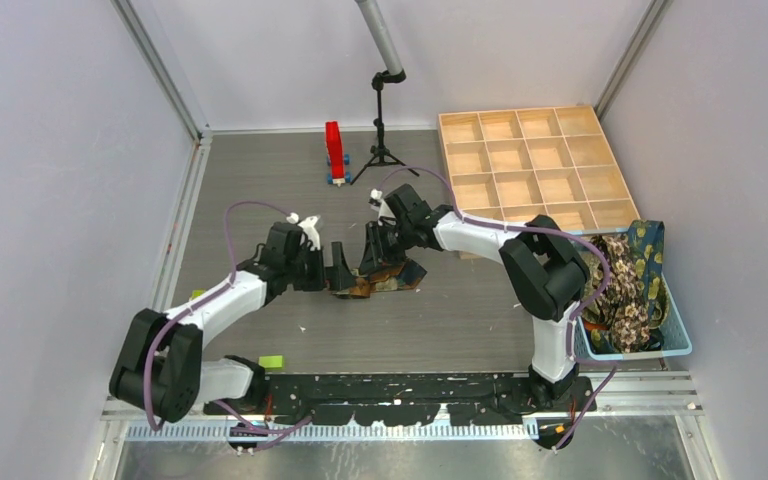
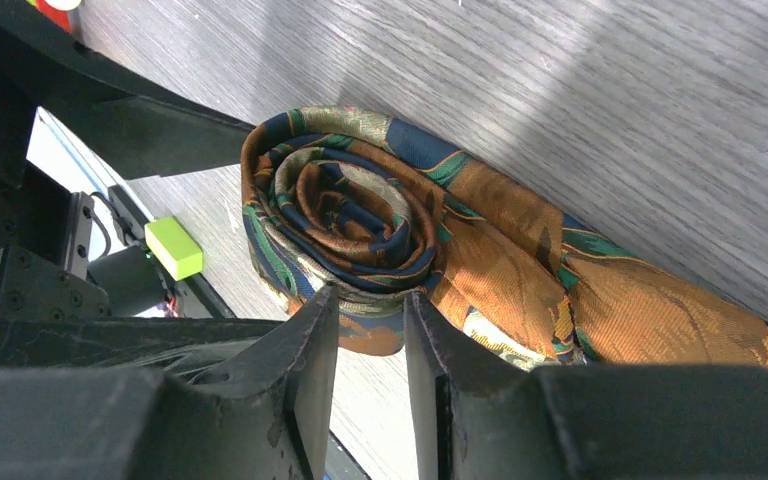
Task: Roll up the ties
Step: Roll the tie at the center of the board.
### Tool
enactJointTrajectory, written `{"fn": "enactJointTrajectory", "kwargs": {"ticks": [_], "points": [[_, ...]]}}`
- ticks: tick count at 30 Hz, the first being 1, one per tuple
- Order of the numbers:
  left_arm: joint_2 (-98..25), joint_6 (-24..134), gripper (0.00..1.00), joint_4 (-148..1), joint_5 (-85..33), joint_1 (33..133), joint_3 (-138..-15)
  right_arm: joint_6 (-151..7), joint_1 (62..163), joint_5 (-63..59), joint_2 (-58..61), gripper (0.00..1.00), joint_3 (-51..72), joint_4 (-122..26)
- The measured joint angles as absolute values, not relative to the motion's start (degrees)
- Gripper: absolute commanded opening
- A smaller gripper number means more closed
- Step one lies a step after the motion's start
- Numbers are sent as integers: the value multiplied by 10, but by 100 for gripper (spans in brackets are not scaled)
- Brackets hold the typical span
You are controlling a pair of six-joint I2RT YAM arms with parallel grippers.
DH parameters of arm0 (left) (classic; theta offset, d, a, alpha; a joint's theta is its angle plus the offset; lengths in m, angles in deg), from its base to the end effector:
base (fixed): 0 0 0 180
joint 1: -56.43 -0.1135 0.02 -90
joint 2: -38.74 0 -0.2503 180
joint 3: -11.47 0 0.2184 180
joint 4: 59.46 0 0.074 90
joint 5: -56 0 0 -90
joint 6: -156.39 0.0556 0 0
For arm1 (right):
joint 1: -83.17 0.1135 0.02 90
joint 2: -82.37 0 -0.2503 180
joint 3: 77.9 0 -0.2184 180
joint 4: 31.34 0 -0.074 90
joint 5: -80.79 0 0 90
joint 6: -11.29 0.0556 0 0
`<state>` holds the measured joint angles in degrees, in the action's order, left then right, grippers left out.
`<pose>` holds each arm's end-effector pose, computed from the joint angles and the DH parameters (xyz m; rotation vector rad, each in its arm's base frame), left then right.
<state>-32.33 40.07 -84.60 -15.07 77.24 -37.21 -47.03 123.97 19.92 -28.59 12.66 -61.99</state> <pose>0.2050 -0.0972 0.1737 0.0413 2.4874 -0.7650 0.2759 0.2739 0.1703 -0.4521 2.6597 1.1075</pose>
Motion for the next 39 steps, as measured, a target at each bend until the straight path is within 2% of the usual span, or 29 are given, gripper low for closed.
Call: {"fn": "enactJointTrajectory", "kwargs": {"ticks": [12, 16, 26, 39], "points": [[-413, 398, 92, -801, -118, 771, -397, -466, 1235, 192, -288, 34, 139, -613], [-424, 398, 87, -786, -115, 771, -399, -457, 1232, 187, -285, 34, 154, -610], [-447, 380, 63, -759, -103, 771, -402, -430, 1210, 176, -278, 37, 192, -597], [-451, 352, 53, -743, -100, 770, -402, -437, 1205, 147, -275, 35, 193, -597]]}}
